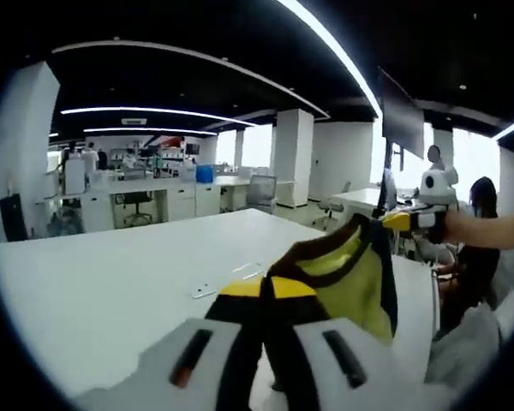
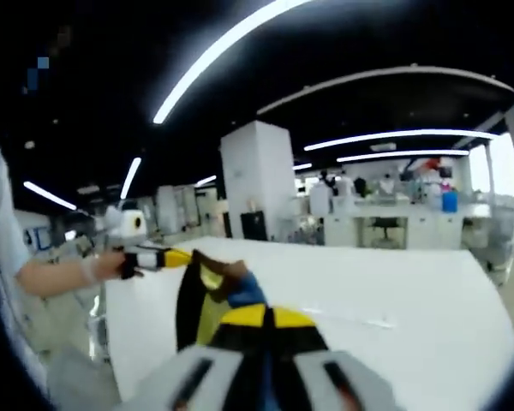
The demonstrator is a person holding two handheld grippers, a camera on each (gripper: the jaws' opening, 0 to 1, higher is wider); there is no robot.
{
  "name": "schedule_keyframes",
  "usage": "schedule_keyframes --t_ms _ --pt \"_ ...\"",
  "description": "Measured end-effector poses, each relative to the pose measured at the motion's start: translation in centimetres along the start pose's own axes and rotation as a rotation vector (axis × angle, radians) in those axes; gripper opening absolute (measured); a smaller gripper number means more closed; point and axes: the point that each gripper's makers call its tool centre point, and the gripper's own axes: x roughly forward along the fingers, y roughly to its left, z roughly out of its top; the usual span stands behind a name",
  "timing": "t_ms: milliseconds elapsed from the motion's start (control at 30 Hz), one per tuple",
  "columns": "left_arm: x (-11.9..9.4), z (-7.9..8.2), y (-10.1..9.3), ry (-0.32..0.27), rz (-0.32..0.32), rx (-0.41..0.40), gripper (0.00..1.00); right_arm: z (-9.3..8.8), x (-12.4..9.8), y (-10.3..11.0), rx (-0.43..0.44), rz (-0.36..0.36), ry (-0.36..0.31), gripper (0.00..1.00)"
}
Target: Fold the garment on the visible template until the final outline fits inside the template.
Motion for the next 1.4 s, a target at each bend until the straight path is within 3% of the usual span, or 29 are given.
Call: schedule_keyframes --t_ms 33,167,333,500,567,633,700,800,1000,1200,1400 --pt "0.8 -0.9 0.7 0.023 -0.004 -0.032 0.00 -0.4 1.0 -0.6 0.008 -0.003 0.008 0.00" --pt "4.0 -3.9 2.8 0.099 0.016 -0.023 0.00 -2.5 3.9 -3.5 0.020 -0.031 0.060 0.00" --pt "8.2 -7.5 5.9 0.166 0.043 -0.077 0.00 -6.6 7.4 -7.6 0.056 -0.074 0.159 0.00" --pt "11.4 -10.9 7.0 0.230 0.042 -0.103 0.00 -10.5 9.7 -11.2 0.100 -0.115 0.237 0.00" --pt "12.6 -12.4 7.8 0.257 0.044 -0.101 0.00 -11.9 10.3 -11.7 0.124 -0.121 0.262 0.00" --pt "13.2 -13.6 7.8 0.283 0.047 -0.132 0.00 -14.4 11.0 -12.8 0.175 -0.119 0.350 0.00" --pt "14.2 -14.9 8.0 0.304 0.041 -0.158 0.00 -15.9 11.6 -14.1 0.187 -0.148 0.358 0.00" --pt "15.2 -16.4 9.1 0.327 0.049 -0.148 0.00 -17.7 12.3 -14.8 0.239 -0.165 0.375 0.00" --pt "15.9 -19.2 10.1 0.375 0.073 -0.204 0.00 -19.3 13.2 -14.2 0.260 -0.172 0.386 0.00" --pt "16.0 -20.2 10.3 0.390 0.081 -0.195 0.00 -21.4 13.8 -14.7 0.277 -0.183 0.436 0.00" --pt "16.0 -20.6 9.5 0.403 0.083 -0.178 0.00 -21.7 13.8 -14.6 0.267 -0.182 0.451 0.00"
